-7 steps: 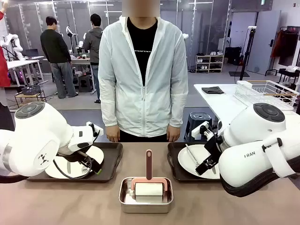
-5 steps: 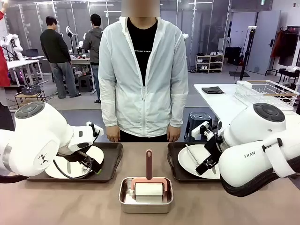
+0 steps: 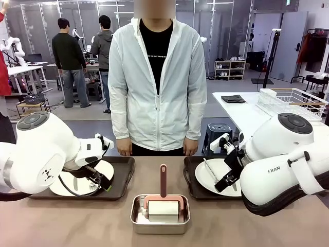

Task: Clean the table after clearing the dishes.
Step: When the left (or right) Handle tray is removed, use the left hand (or right hand) to clean the left (or right) side of the table with the Lint Roller.

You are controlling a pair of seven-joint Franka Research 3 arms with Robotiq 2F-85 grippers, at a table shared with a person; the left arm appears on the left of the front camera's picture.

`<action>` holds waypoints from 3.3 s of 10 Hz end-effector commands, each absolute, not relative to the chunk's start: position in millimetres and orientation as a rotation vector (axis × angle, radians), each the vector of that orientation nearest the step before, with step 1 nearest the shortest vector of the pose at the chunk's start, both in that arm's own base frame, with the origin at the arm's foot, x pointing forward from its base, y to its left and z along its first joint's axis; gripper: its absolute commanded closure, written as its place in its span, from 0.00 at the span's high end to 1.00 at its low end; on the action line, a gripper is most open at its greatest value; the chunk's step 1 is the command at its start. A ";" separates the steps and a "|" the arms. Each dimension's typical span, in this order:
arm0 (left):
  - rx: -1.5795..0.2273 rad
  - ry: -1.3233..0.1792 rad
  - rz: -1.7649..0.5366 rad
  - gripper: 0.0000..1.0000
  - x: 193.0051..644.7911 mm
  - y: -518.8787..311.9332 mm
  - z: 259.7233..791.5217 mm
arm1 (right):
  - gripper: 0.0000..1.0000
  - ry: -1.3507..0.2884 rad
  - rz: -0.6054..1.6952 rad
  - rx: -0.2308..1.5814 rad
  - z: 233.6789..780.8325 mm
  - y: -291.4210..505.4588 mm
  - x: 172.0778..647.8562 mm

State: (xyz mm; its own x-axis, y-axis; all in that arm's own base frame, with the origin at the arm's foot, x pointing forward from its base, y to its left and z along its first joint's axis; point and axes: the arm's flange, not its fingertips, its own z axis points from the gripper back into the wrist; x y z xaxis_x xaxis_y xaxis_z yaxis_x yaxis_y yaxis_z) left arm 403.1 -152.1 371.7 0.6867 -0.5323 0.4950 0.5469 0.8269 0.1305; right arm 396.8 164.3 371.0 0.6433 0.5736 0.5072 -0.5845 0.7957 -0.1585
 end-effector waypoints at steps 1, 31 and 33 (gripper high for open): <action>-0.028 -0.545 -0.603 1.00 403.4 -151.5 371.7 | 1.00 -0.570 0.659 0.021 371.0 164.8 396.6; -1.513 0.017 -0.106 1.00 571.2 60.5 403.7 | 1.00 -0.303 -0.137 1.367 453.0 24.6 484.1; -1.566 -0.043 -0.100 1.00 584.2 119.2 410.0 | 1.00 -0.350 -0.174 1.376 458.5 -22.3 475.6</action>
State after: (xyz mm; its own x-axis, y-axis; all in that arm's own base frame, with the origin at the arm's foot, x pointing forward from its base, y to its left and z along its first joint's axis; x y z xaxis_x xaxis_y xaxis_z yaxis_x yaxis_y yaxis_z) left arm 571.5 98.4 401.8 0.9949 -0.0461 0.0895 0.0924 0.0652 -0.9936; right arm 485.8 -7.8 454.3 0.9401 -0.2981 0.1653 -0.0994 0.2241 0.9695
